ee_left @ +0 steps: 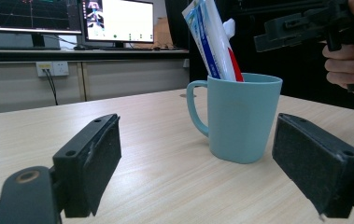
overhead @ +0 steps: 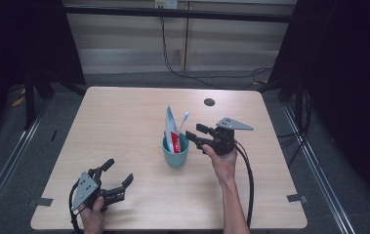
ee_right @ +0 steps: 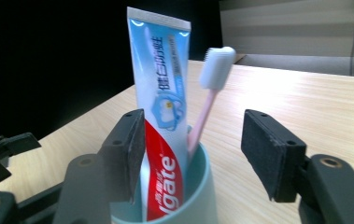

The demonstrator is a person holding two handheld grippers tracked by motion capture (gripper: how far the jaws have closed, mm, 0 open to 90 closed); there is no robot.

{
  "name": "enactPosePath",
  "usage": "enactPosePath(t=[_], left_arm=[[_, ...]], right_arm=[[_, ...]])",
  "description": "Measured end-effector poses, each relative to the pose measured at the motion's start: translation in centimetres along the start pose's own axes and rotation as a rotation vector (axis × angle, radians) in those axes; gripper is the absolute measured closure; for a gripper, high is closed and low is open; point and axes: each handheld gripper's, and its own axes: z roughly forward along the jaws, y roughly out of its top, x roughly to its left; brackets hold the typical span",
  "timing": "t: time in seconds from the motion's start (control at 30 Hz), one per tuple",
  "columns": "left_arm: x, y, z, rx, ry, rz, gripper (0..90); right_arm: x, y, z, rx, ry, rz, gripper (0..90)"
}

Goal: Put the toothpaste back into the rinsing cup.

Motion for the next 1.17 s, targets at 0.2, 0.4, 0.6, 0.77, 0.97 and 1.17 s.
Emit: enactPosePath(t=[0.2,0.4,0.6,0.77,0.97,1.17], left_arm=[[0.0,0.0,0.0,0.001,0.0,0.001,15.5],[0.0,0.0,0.0,0.0,0.0,0.0,15.5],[0.0,0.0,0.0,0.001,0.0,0.001,15.5],[0.0,0.0,0.0,0.001,0.0,0.0,15.5],[0.0,0.0,0.0,0.001,0.0,-0.001,15.5],[0.0,0.0,0.0,0.001,0.001,-0.001,15.5]], right_arm=[[-0.2,-0.1,-0.9,0.004,-0.042,-0.013,34.7],[-0.3,-0.2,-1.9,0.001,-0.072,-0.027,33.8],[-0.4,-0.6,-2.8,0.003,-0.1,-0.031,30.3],[-0.3,-1.0,-3.6,0.008,-0.115,-0.042,28.3],[-0.4,-1.4,-5.0,0.004,-0.153,-0.048,27.0],[-1.0,-2.1,-6.4,-0.012,-0.178,-0.03,26.1]])
